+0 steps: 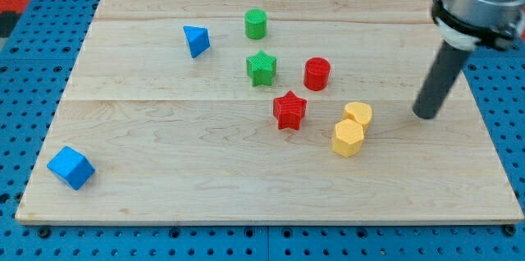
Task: Move the red star top diagonally to the blue cube
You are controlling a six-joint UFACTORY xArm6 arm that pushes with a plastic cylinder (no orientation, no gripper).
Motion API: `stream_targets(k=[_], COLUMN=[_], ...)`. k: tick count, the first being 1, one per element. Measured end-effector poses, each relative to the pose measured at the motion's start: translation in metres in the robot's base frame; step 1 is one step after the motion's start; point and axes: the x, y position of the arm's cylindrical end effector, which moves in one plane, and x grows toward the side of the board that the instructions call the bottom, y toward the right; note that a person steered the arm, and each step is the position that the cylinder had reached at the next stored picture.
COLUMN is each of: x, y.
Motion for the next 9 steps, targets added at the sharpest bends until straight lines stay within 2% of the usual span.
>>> stream_targets(k=[1, 3, 4, 5, 6, 7, 8, 9], x=[0.008, -0.046, -0.046, -0.02, 0.005, 0.01, -0.037, -0.056], y=[-0.061, -0.22, -0.235, -0.203, -0.292, -0.345, -0.323, -0.355])
